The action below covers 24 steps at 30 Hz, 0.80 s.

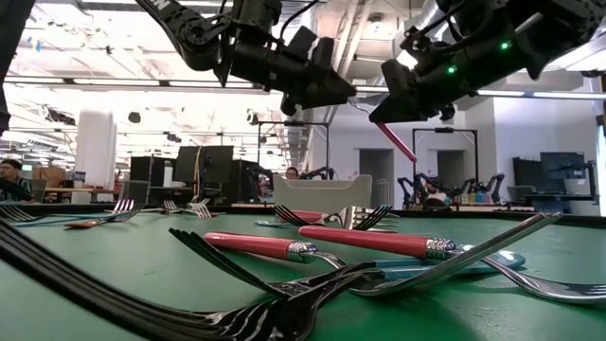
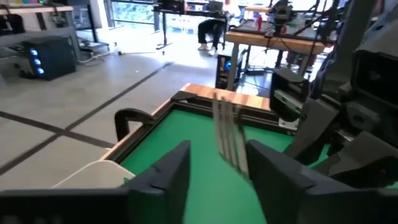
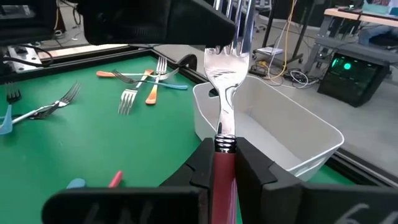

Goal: Sort silverware by color (type)
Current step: Put the pink fork into the white bin

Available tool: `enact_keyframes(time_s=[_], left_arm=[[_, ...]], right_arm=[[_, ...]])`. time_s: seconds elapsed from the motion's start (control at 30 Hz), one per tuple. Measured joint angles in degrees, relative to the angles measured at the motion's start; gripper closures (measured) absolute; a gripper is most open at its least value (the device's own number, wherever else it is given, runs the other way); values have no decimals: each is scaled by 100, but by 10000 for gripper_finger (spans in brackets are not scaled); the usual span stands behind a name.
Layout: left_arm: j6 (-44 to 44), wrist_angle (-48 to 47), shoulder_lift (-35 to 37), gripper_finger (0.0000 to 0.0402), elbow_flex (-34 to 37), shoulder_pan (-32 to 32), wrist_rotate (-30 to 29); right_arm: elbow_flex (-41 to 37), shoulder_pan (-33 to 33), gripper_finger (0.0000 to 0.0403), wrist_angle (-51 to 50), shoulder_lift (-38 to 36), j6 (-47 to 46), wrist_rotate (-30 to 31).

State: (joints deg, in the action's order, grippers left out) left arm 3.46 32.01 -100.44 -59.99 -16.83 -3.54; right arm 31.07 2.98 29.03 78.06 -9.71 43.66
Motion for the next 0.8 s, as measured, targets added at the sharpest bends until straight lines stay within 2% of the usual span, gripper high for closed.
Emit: enact_keyframes(time_s=[0.17,0.23,0.33,0.5,0.57,0.67,0.8], left_arm=[[-141,-2,0,369,2,-43,52],[-259,-13,0,391,3,-72,55],[-394,-41,0,394,4,-125,-129],[-402,-239,31,400,9,-413,-1215],[-143,-284,42,400,9,-558,-1674],[620,-335,40,400,37,-924,-1630],[1323,-142,39,400,37,-1306,-932]], right_arm=[[2,-11,345,7,0,-12,14],[4,-7,336,16,-1,-227,26],[4,-82,306,-25,-2,-718,23],[4,-114,238,-19,0,-1372,-22],[4,-114,215,-30,-1,-1523,-23],[4,-116,192,-62,0,-1577,-22],[4,-109,183,-170,0,-1581,-24]])
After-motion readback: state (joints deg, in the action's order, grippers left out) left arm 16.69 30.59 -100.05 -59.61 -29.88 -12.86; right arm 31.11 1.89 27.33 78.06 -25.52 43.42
